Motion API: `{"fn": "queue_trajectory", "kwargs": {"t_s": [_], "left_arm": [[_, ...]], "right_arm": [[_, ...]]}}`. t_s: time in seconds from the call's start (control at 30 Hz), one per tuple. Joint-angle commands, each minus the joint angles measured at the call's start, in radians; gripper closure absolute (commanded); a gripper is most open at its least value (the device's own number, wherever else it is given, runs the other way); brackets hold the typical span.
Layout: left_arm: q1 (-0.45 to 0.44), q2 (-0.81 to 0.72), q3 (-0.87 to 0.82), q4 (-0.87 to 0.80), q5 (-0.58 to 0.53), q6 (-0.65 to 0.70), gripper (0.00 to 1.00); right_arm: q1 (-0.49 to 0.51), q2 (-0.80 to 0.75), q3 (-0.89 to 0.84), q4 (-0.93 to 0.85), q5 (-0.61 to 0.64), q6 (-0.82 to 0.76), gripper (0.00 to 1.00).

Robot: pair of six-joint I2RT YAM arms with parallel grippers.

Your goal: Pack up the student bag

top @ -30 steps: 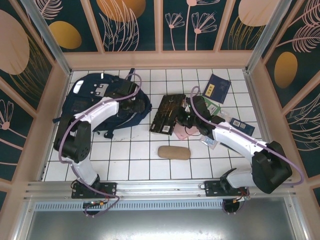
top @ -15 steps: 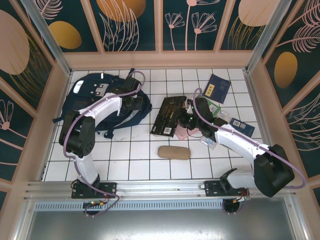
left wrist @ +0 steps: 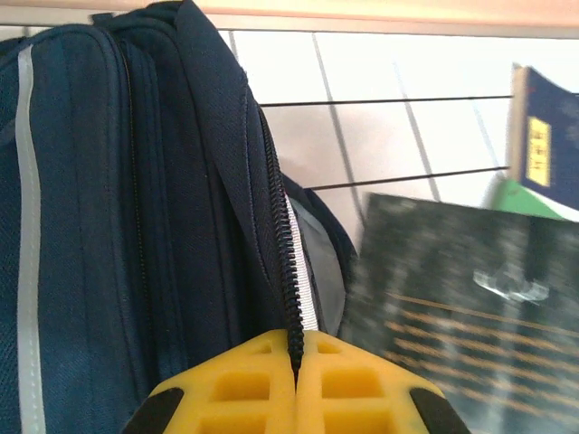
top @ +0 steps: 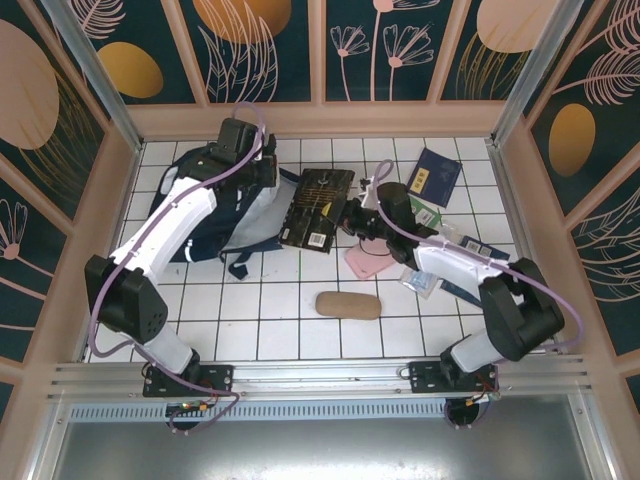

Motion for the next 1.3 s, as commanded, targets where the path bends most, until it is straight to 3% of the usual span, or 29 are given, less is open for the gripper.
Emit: {"fn": "queue_trajectory", "kwargs": {"t_s": [0.0,0.53,0.97,1.1,1.2,1.27], "left_arm": [[-0.011,-0.072,0.038,0.046,0.147,-0.021,1.00],[-0.009,-0.147,0.013,0.122,0.237,-0.097,1.00],[-0.009,-0.161,-0.035,0.158,0.258,-0.116,1.00],[-0.009,-0.162,-0.046,0.159,0.254,-0.113,1.00],[-0.009,-0.164,-0.054,0.162,0.251,-0.111,1.00],[-0.009,-0.164,-0.059,0.167,0.249,-0.111,1.00]], "right_arm": [[-0.005,0.061,0.077,0.255,-0.067,0.076,1.00],[0.090,0.485,0.339,0.614,-0.111,0.316,1.00],[0.164,0.750,0.641,0.126,-0.115,0.128,1.00],[0.175,0.803,0.765,-0.068,-0.104,0.043,0.82],[0.175,0.798,0.807,-0.208,-0.075,-0.019,0.62],[0.170,0.787,0.827,-0.308,-0.051,-0.054,0.57]]}}
